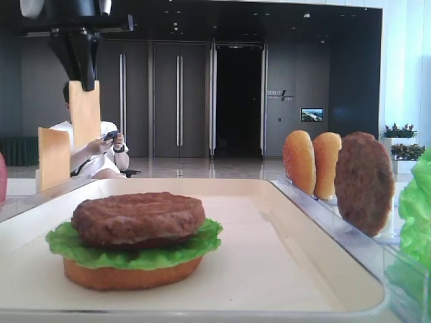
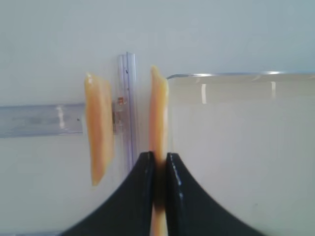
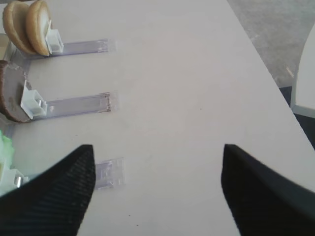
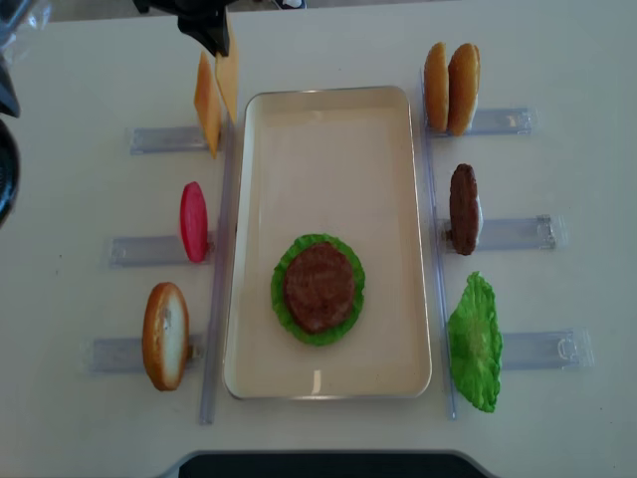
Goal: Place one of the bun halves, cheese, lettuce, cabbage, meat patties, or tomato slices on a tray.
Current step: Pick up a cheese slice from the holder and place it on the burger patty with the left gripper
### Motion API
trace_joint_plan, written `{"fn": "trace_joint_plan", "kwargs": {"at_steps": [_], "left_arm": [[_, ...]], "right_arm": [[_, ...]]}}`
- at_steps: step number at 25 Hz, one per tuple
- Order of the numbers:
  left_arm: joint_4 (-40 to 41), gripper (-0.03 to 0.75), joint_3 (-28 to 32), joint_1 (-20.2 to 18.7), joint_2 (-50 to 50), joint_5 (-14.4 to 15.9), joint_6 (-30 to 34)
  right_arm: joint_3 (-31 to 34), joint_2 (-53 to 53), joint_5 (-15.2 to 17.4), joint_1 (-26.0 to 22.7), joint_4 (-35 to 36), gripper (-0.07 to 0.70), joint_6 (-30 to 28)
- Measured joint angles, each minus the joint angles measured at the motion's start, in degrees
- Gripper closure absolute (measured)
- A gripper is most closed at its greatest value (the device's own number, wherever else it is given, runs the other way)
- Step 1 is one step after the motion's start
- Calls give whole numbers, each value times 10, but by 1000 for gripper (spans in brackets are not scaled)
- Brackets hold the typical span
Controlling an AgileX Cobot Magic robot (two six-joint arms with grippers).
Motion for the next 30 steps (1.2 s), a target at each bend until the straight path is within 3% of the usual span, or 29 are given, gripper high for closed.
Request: {"fn": "trace_joint_plan", "kwargs": {"at_steps": [10,23,30], "left_arm": [[0,683,12,0,-94,4,2],[-10,684,305,0,-297,4,-9],[-36,684,406,0,-376,4,-26]], "right_arm": [[0,0,0,0,1,95,0],[0,0,0,0,1,95,0],[0,0,0,0,1,95,0]]}}
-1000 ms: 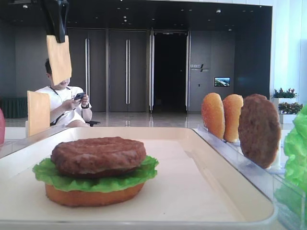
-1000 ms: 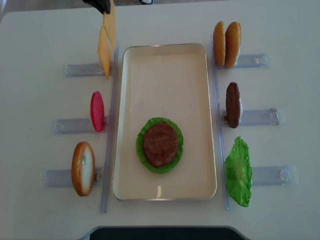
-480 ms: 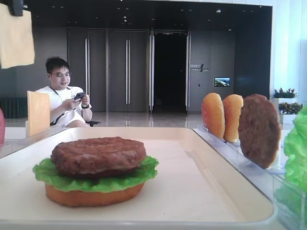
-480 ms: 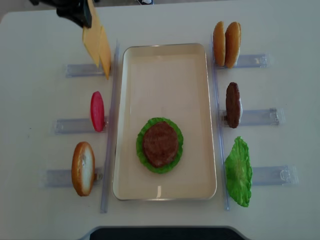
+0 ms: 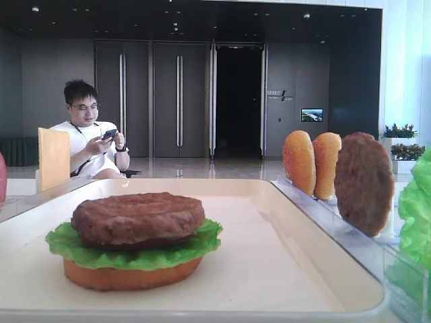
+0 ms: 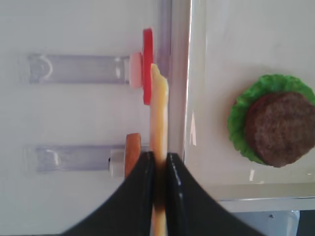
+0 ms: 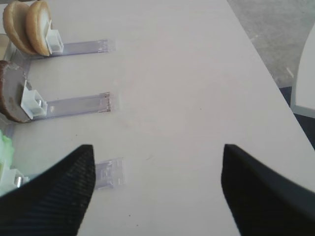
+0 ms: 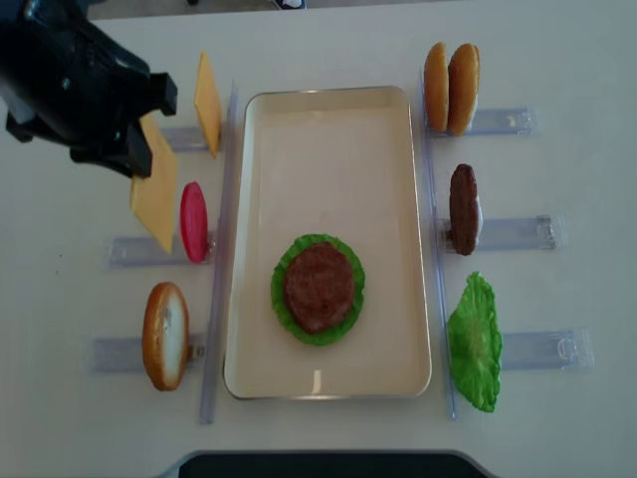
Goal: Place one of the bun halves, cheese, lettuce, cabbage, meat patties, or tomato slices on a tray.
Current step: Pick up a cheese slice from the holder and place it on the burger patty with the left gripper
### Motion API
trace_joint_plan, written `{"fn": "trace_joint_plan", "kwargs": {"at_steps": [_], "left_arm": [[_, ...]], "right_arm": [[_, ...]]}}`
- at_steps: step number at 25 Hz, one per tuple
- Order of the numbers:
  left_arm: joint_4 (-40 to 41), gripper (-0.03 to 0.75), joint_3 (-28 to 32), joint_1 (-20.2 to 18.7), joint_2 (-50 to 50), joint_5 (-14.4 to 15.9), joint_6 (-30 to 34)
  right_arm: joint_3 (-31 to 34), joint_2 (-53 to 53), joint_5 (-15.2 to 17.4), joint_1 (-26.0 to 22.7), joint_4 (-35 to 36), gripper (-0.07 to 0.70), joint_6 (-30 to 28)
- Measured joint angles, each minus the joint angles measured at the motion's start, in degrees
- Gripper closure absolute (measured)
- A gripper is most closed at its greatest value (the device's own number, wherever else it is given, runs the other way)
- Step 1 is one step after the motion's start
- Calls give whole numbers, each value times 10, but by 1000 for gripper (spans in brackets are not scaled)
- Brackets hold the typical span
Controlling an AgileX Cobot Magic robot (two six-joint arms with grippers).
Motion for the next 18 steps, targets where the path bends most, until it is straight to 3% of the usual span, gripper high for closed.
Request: {"fn": "trace_joint_plan", "kwargs": {"at_steps": [10,18], "left_arm": [[-12,684,98,0,-66,0,-13],[-78,684,113,0,-66,-40,13]], "right_arm": [[0,0,0,0,0,95,0],[0,0,0,0,0,95,0]]}}
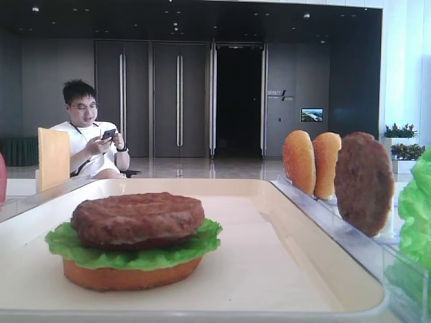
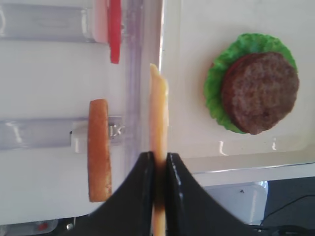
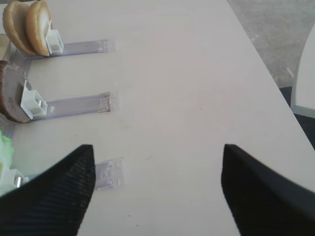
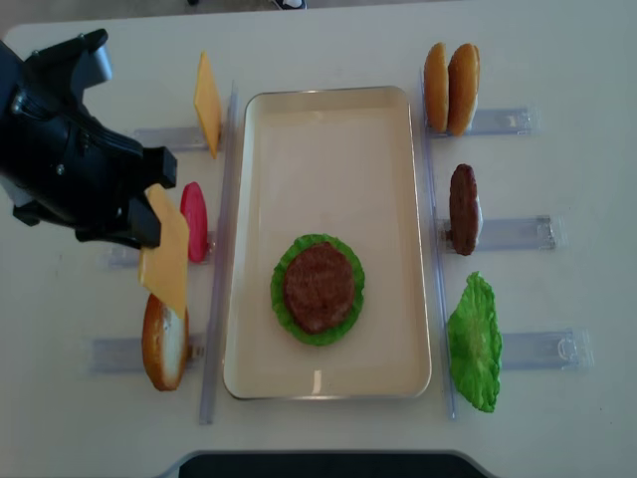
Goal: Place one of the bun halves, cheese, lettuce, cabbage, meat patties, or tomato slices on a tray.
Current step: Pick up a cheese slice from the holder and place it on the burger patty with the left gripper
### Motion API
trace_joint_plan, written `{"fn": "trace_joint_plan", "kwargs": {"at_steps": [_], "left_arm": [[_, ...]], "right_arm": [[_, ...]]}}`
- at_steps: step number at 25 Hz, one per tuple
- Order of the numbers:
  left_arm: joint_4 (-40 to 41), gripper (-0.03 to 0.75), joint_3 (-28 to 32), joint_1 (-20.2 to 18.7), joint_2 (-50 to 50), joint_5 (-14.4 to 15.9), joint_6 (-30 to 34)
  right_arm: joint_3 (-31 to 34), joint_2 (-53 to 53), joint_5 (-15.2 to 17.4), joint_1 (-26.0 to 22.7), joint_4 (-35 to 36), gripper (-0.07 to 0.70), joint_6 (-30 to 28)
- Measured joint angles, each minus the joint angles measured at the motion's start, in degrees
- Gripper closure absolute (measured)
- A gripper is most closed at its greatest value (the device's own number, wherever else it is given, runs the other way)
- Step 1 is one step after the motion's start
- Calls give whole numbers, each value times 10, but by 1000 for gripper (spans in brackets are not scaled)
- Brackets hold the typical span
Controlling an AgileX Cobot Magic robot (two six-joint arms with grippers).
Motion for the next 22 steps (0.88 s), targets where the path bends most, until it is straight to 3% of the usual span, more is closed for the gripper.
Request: {"fn": "trace_joint_plan", "kwargs": {"at_steps": [10,22], "left_arm": [[-154,684,0,0,14,-38,109],[-408,685,20,0,108,-77,335]], "right_arm": [[0,0,0,0,0,95,0],[0,0,0,0,0,95,0]]}}
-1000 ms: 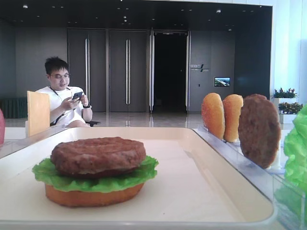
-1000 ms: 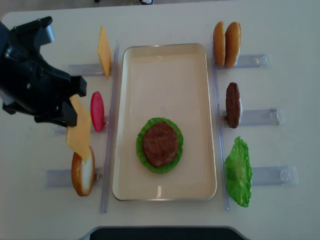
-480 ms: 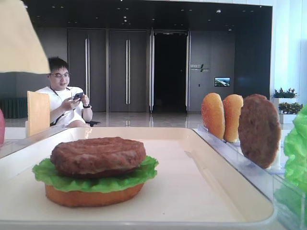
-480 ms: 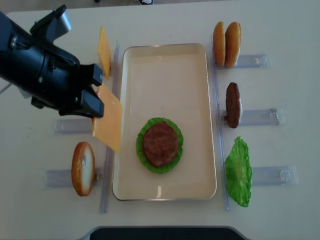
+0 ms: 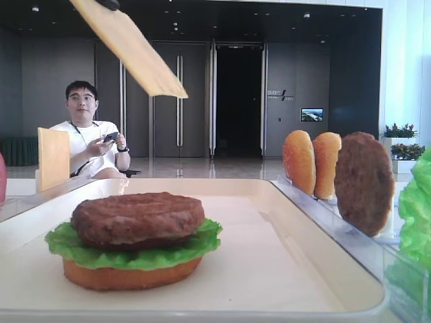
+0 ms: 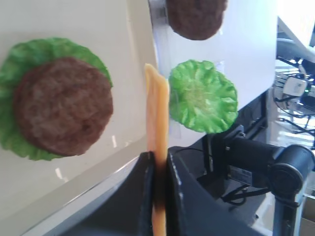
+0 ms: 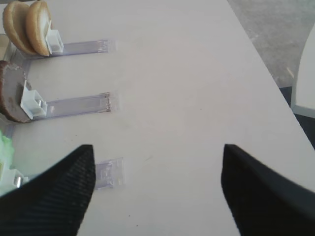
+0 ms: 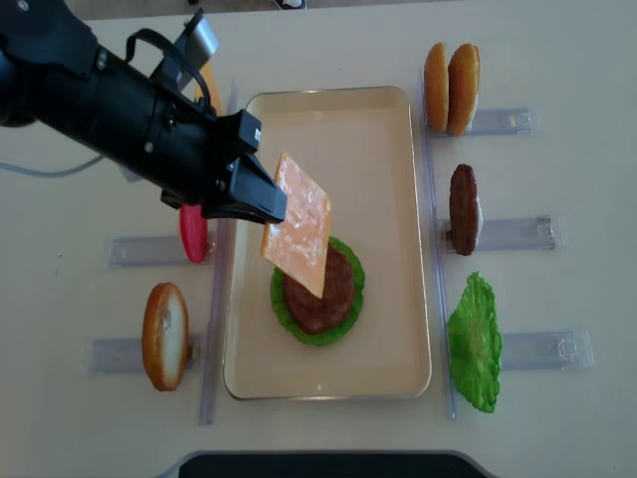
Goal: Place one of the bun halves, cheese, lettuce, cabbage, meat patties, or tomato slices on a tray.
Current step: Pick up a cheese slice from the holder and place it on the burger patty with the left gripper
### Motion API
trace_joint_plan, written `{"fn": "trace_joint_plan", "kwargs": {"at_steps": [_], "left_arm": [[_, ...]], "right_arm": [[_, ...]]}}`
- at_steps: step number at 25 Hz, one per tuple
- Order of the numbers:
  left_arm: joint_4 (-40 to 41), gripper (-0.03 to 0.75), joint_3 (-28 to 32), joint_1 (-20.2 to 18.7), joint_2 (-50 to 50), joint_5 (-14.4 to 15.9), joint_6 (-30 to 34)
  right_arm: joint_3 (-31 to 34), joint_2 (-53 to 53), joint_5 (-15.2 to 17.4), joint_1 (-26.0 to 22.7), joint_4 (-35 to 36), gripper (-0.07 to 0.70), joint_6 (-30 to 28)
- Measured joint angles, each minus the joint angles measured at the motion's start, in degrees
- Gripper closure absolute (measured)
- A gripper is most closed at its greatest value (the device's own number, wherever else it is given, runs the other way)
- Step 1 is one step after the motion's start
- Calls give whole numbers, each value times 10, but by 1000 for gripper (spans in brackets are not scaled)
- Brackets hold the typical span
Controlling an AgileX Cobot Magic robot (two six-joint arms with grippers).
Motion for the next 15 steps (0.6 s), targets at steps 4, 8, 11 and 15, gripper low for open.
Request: {"fn": "trace_joint_plan", "kwargs": {"at_steps": [4,8,11,15], "left_arm": [[-47,685,61,0,0,-15,44],[-49,685,108,0,-20,-56,50],[-49,685,126,0,-29,-69,51],[-66,685,150,0,-29,-105,60]], "right_arm": [[0,0,0,0,0,95,0],[0,0,0,0,0,95,0],[0,0,0,0,0,95,0],[0,0,0,0,0,95,0]]}}
